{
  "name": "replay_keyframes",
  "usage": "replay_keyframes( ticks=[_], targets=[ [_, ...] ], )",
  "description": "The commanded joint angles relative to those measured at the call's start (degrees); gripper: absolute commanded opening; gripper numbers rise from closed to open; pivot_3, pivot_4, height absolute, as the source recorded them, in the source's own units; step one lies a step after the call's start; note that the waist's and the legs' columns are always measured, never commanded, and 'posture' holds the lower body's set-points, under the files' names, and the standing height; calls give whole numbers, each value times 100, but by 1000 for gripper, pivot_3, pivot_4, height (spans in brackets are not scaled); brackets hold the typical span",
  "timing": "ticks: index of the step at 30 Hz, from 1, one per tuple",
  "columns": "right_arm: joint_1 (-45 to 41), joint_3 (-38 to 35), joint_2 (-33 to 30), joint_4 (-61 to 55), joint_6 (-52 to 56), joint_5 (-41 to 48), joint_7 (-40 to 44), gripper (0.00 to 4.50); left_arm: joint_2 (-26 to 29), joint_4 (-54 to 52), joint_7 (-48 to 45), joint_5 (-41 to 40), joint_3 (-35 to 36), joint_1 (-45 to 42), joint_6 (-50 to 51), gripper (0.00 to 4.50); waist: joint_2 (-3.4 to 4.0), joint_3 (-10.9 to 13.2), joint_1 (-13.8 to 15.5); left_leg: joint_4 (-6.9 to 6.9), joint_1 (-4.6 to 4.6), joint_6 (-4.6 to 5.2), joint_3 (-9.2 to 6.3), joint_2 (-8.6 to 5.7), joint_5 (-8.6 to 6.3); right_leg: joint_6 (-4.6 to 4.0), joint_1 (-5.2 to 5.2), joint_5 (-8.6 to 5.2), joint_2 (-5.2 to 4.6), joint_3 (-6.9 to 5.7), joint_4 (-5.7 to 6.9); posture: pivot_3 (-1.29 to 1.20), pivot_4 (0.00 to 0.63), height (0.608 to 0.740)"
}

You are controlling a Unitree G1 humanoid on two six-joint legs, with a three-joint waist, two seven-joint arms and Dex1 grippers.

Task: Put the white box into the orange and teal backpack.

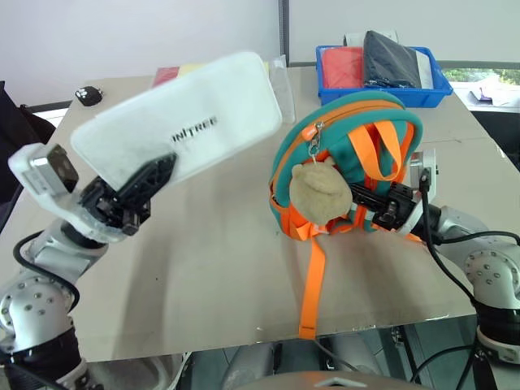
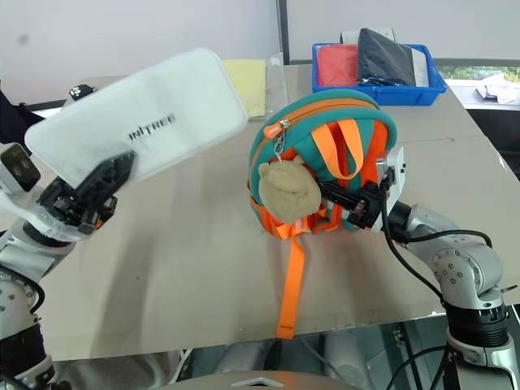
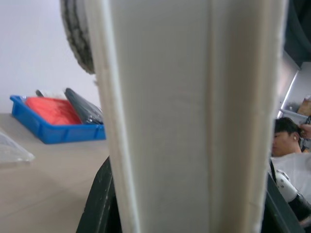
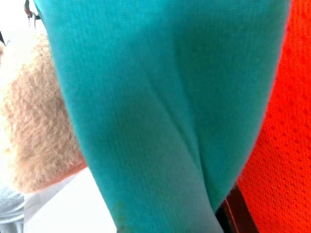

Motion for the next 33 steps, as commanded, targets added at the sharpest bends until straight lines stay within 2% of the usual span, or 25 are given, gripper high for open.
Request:
replay_keyframes(
  ticks=[1, 14, 16, 18, 22, 28, 33],
  targets=[
    [-158, -39, 20, -20, -126, -9, 82, 55, 133, -378, -251, 175, -85, 136, -123, 1175, 0, 0, 9, 0, 0, 0, 0, 0, 0, 0, 0, 0, 0, -1, 1, 0, 150, 740],
    [-228, -25, 175, -86, -113, -20, -60, 55, 195, 148, -629, 1514, -687, -212, -862, 1175, 0, 0, 21, 2, 0, 0, -2, 0, 0, 0, 2, 0, 0, -4, 0, 0, 150, 740],
    [-219, -5, 216, -114, -107, -31, -97, 55, 271, 260, -846, 1958, -881, -209, -1148, 1175, -1, -1, 17, 2, 0, 0, -1, -1, 0, 0, 3, 1, 0, -3, 0, 0, 150, 740],
    [-208, 14, 238, -141, -109, -42, -126, 55, 270, 464, -886, 2054, -885, -356, -1259, 1175, -1, 0, 18, 1, 0, 0, -1, -1, 0, 0, 2, 1, 0, -3, -1, 0, 150, 740],
    [-209, 21, 280, -161, -116, -57, -184, 55, 580, 586, -1595, 2547, -1275, -275, -1497, 1175, 0, 0, 16, 1, 0, 0, -3, -1, 0, -1, 2, 1, 0, -6, 1, 0, 150, 740],
    [-252, 45, 295, -146, -137, -111, -184, 55, 566, 1076, -1805, 3003, -2001, -1234, -1617, 1175, 0, 0, 29, 6, 0, 0, -9, -2, 0, 0, 3, 1, -1, -13, 0, 0, 150, 740],
    [-286, 88, 350, -126, -162, -161, -201, 55, -1, 1533, -1313, 3577, -3033, -2526, -1245, 1175, -2, 0, 13, 8, -5, 0, -9, -3, 0, 2, 3, 2, -1, -13, 2, 0, 150, 740]
  ],
)
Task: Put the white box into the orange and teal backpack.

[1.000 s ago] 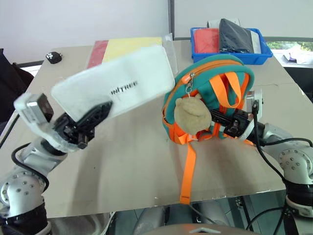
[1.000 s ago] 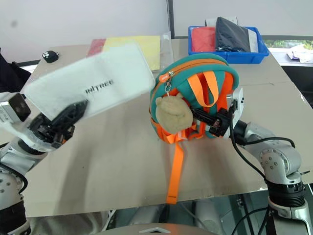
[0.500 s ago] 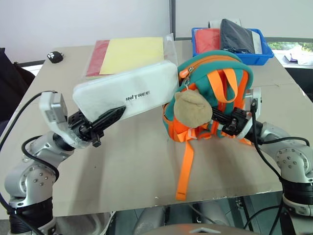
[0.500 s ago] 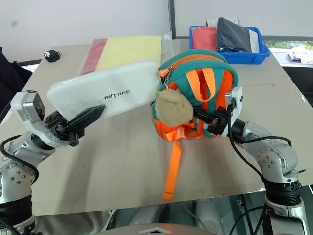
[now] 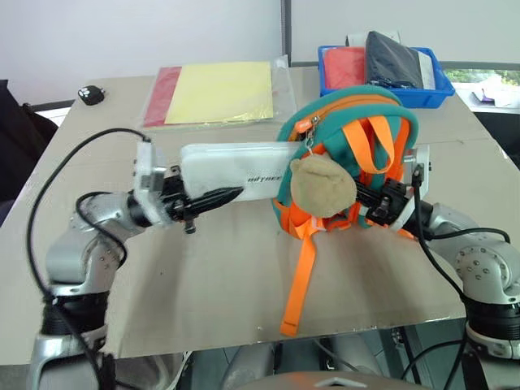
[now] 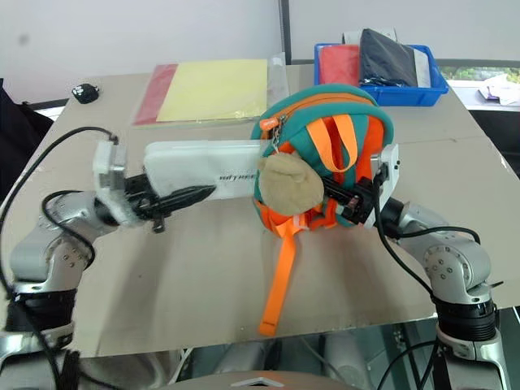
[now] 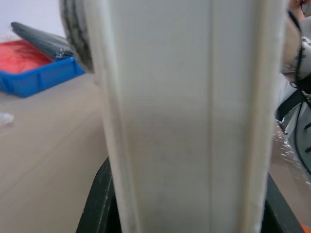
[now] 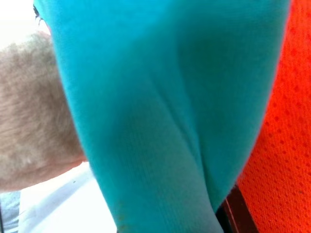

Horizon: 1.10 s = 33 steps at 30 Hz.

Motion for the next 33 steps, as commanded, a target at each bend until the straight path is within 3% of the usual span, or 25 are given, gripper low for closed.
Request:
replay_keyframes(
  ticks=[1, 6, 8, 10, 16, 17, 20, 25, 30, 33],
  targets=[
    [-113, -15, 64, -171, -110, 15, -22, 55, -328, 87, 162, 425, -662, -645, 45, 1175, 0, 0, -6, 1, -1, 0, 1, 0, 0, 1, 0, 0, 0, 1, 2, 0, 150, 740],
    [-172, 87, 183, -114, -157, -42, -34, 55, -1548, 1167, 799, 1490, -1738, -1771, -177, 1175, -2, -1, 0, 15, -10, 0, 3, -3, 0, 4, -6, 2, -1, 0, 6, 0, 150, 740],
    [-179, 130, 252, -133, -190, -91, -63, 55, -1997, 1704, 1047, 1756, -1858, -2170, -234, 1175, -2, -1, 19, 45, -31, 0, -9, -4, 0, 9, -9, 6, 0, -17, 8, 0, 150, 740],
    [-174, 127, 332, -153, -206, -124, -120, 0, -2160, 1717, 801, 1428, -1666, -2305, 19, 2216, -2, -1, -41, 84, -63, 0, -10, -9, 0, 16, -25, 10, -3, -14, 23, 0, 150, 740],
    [4, 139, 368, -275, -225, -189, -133, 0, -1757, 1237, 704, 1404, -1254, -2290, 42, 4250, -2, -1, -126, 83, -59, 0, -7, -8, 0, 16, -43, 10, -3, -5, 46, 0, 150, 740],
    [17, 139, 367, -279, -232, -205, -130, 0, -1645, 1093, 686, 1276, -1129, -2255, 190, 4429, -2, -1, -136, 82, -60, 0, -6, -8, 0, 16, -44, 10, -2, -3, 47, 0, 150, 740],
    [29, 105, 366, -256, -260, -230, -122, 0, -1203, 529, 613, 842, -762, -2113, 718, 4429, -2, -1, -159, 82, -59, 0, -4, -8, 0, 16, -46, 10, -2, 3, 50, 0, 150, 740],
    [21, 164, 390, -155, -358, -328, -55, 0, -384, -380, 993, -1067, 597, -1639, 2724, 4429, -1, -1, -193, 80, -60, 0, -4, -8, 0, 16, -70, 10, -1, 12, 69, 0, 150, 740],
    [-6, 228, 404, -58, -455, -436, 42, 0, -371, -788, 1804, -2553, 1406, -1042, 3708, 4429, -4, -1, -106, 85, -55, 0, -8, -14, -1, 16, -60, 10, -5, 6, 72, 0, 150, 740],
    [3, 266, 433, -45, -496, -482, 63, 0, -479, -965, 2457, -3170, 1536, -1011, 3908, 4429, -15, -2, -94, 91, -58, 0, -12, -15, -1, 16, -59, 11, -5, 2, 72, 0, 150, 740]
  ],
)
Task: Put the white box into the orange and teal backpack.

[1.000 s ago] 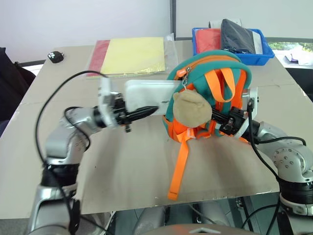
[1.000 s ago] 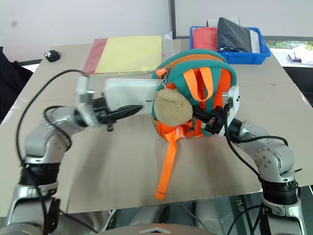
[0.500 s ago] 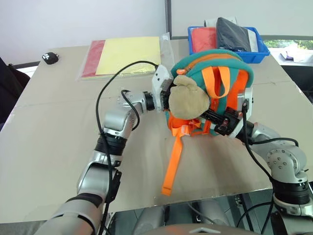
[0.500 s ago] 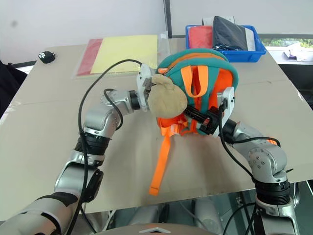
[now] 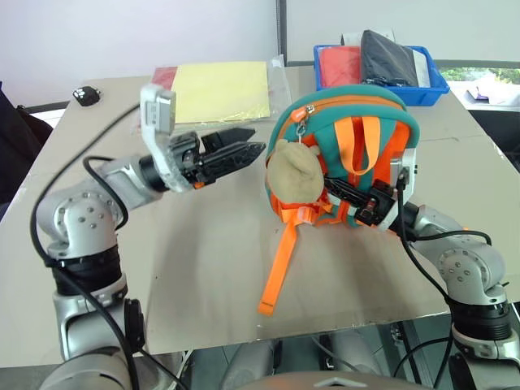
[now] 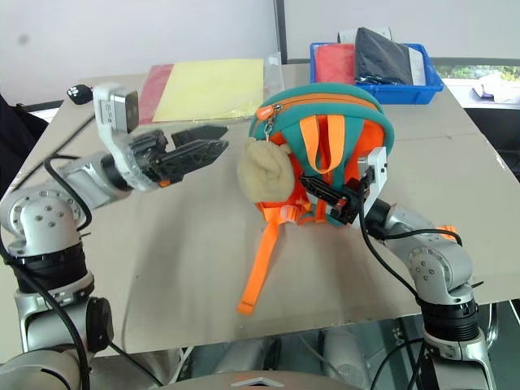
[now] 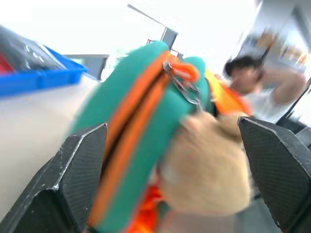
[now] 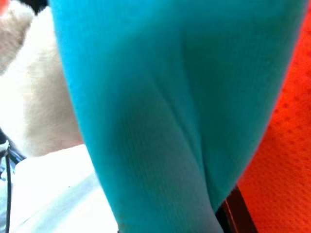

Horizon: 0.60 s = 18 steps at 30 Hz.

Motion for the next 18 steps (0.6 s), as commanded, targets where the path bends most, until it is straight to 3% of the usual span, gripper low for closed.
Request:
replay_keyframes(
  ticks=[1, 6, 15, 18],
  targets=[
    [-40, -12, 50, -103, -171, -13, 63, 0, -7, -527, 636, -757, 115, -78, 246, 4429, -3, -1, -10, 0, 1, 0, -2, 0, 0, -1, 0, 0, 0, -1, 1, 0, 150, 740],
    [-11, -2, 78, -125, -196, -28, 65, 0, -41, -1042, 1086, -525, -558, 59, 245, 4429, -3, -1, -41, -2, 4, -1, 6, 0, 0, -1, -1, 0, 0, 7, 6, 0, 150, 740],
    [-30, -22, 128, -127, -222, -57, 44, 0, 23, -1286, 1037, 731, -1769, 18, -351, 4429, -3, -1, -30, -3, 5, -1, 8, 0, 0, -2, -1, 1, 1, 8, 5, 0, 150, 740],
    [-6, -25, 174, -152, -232, -75, 16, 0, -102, -1430, 990, 783, -1875, 41, -539, 4429, -3, -1, -29, -4, 4, -1, 9, 0, 0, -2, -1, 1, 0, 8, 4, 0, 150, 740]
  ],
)
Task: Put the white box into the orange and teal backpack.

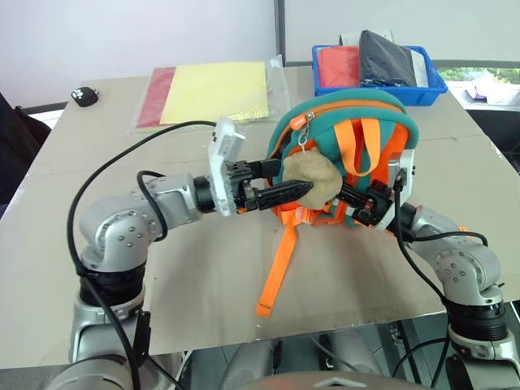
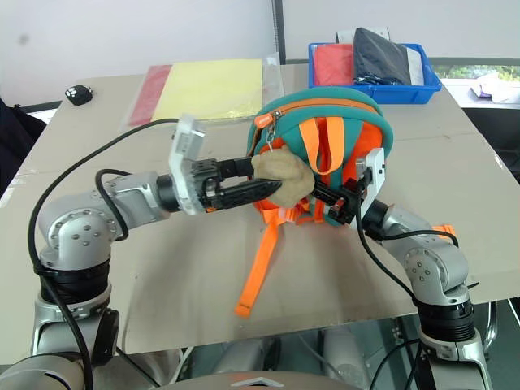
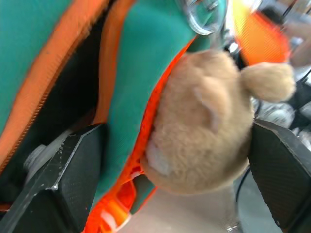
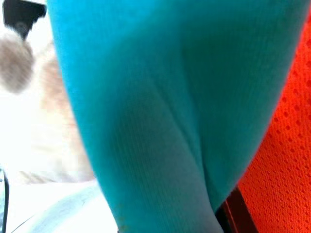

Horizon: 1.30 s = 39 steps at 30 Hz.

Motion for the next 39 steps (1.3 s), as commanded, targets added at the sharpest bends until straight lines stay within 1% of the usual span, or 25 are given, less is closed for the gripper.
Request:
replay_keyframes(
  ticks=[1, 3, 4, 6, 7, 11, 14, 16, 17, 19, 21, 23, 25, 29, 35, 39],
  targets=[
    [-15, -58, 75, -169, -150, 64, -6, 0, -137, -348, -94, -58, -58, -27, -212, 4429, 0, 0, 5, 0, 0, 0, 0, 0, 0, 0, 0, 0, 0, 0, 1, 0, 150, 740],
    [14, -49, 96, -188, -151, 50, -13, 0, -259, -454, -95, -403, 129, -33, -253, 4429, 0, 0, 6, 0, 0, 0, 0, 0, 0, 0, 0, 0, 0, 0, 1, 0, 150, 740],
    [27, -44, 105, -194, -154, 45, -15, 0, -312, -473, -70, -714, 276, -36, -213, 4429, 0, 0, 5, 1, 0, 0, 0, 0, 0, 0, 0, 0, 0, 0, 1, 0, 150, 740],
    [41, -26, 127, -194, -164, 34, -21, 0, -140, -485, -154, -1362, 575, 46, 27, 4429, 0, 0, -3, 2, -1, 0, -1, 0, 0, 0, -1, 0, 0, -1, 1, 0, 150, 740],
    [41, -24, 135, -189, -166, 32, -20, 0, -4, -490, -221, -1530, 661, 93, 117, 4429, 0, 0, -10, 1, -1, 0, 0, 0, 0, 0, -1, 0, 0, 1, 2, 0, 150, 740],
    [35, -14, 155, -178, -166, 24, -16, 0, 435, -470, -305, -1716, 777, 216, 242, 4429, 2, 1, -30, -4, 3, 0, 1, 2, 0, 0, -3, 0, 3, 3, 4, 0, 150, 740],
    [30, -3, 157, -163, -161, 25, 0, 0, 773, -271, -367, -1699, 1069, 269, 171, 4429, 2, 1, -30, -3, 2, 0, 2, 2, 0, 0, -3, 0, 3, 4, 3, 0, 150, 740],
    [28, 17, 169, -154, -160, 25, 3, 0, 767, -37, -166, -2486, 1495, 172, 89, 4429, 2, 1, -25, -4, 4, 0, 1, 2, 0, 0, -2, 0, 3, 3, 3, 0, 150, 740],
    [26, 16, 168, -151, -157, 29, 5, 0, 748, 14, -69, -2815, 1599, 140, 77, 4429, 1, 1, -24, -4, 3, 0, 1, 2, 0, 0, -2, 0, 3, 3, 3, 0, 150, 740],
    [20, 20, 170, -142, -155, 28, 5, 0, 794, -64, 42, -3473, 1639, 274, 117, 4429, 1, 0, -24, -2, 3, 0, 0, 2, 0, 0, -2, 0, 3, 2, 3, 0, 150, 740],
    [17, 26, 175, -142, -154, 23, -2, 0, 906, -188, 127, -3698, 1576, 471, 195, 4429, 1, 0, -26, -1, 3, 0, 1, 2, 0, 0, -1, 0, 1, 3, 3, 0, 150, 740],
    [18, 30, 189, -150, -151, 25, -18, 0, 1013, -315, 222, -3565, 1390, 637, 276, 4429, 1, 0, -36, -1, 5, 0, 3, 2, 0, 0, -1, 0, 2, 5, 4, 0, 150, 740],
    [24, 37, 200, -163, -147, 27, -32, 0, 1008, -398, 371, -3227, 1183, 727, 202, 4429, 2, 1, -27, -4, 7, 0, 3, 2, 0, -1, -2, 0, 3, 6, 5, 0, 150, 740],
    [41, 26, 206, -195, -136, 42, -65, 0, 878, -399, 479, -2317, 872, 697, -143, 4429, 2, 0, -13, -3, 6, 0, 5, 2, 0, -3, 0, 2, 3, 7, 4, 0, 150, 740],
    [36, 21, 213, -212, -128, 58, -94, 0, 734, -297, 220, -1565, 443, 503, -339, 4429, 2, 0, -13, -5, 6, 0, 5, 2, 0, -3, -1, 2, 3, 6, 3, 0, 150, 740],
    [32, 7, 236, -217, -142, 59, -127, 0, 616, -254, 34, -846, 19, 410, -539, 4429, 2, 0, -12, -5, 7, 0, 5, 2, 0, -3, -1, 2, 3, 7, 3, 0, 150, 740]
  ],
)
